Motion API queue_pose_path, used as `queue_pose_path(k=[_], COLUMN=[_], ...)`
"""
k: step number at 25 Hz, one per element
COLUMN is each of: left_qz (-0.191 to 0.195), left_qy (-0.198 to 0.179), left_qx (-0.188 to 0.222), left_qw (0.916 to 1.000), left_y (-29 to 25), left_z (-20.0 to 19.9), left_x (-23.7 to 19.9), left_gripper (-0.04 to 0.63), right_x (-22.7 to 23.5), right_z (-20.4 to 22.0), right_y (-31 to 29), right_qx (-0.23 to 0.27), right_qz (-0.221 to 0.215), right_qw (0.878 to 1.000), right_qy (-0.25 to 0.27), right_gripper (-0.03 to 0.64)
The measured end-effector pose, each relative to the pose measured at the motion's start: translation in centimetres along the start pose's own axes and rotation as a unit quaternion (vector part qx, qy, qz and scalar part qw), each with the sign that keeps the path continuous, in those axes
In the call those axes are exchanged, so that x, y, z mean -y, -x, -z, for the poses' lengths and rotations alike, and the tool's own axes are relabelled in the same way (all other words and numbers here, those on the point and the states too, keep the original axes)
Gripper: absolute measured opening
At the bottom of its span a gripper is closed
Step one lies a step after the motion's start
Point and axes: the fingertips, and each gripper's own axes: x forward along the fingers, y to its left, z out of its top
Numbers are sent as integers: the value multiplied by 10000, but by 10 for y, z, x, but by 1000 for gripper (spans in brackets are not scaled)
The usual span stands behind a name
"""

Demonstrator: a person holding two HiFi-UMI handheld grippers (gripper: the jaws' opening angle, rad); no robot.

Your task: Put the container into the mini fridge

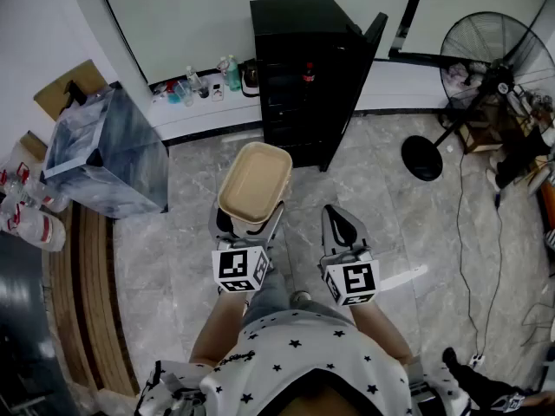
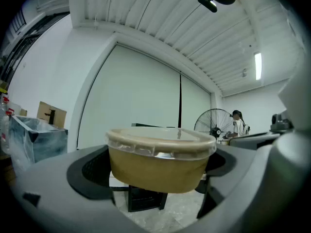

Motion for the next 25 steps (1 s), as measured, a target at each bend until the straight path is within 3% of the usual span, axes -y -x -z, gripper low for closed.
queue_pose_path(k=[11, 25], left_qz=[-145, -81], left_qy=[28, -19], left_qx=[99, 134], left_qw=[9998, 9999], left_y=[26, 0], left_z=[7, 9], left_x=[43, 77], left_gripper=[554, 554], right_x=[9, 49], right_z=[0, 10], right_y=[48, 57], right_qx=[94, 74], right_qz=[-271, -149], right_qw=[9995, 9997], right_qy=[148, -197], right_gripper=[-8, -6])
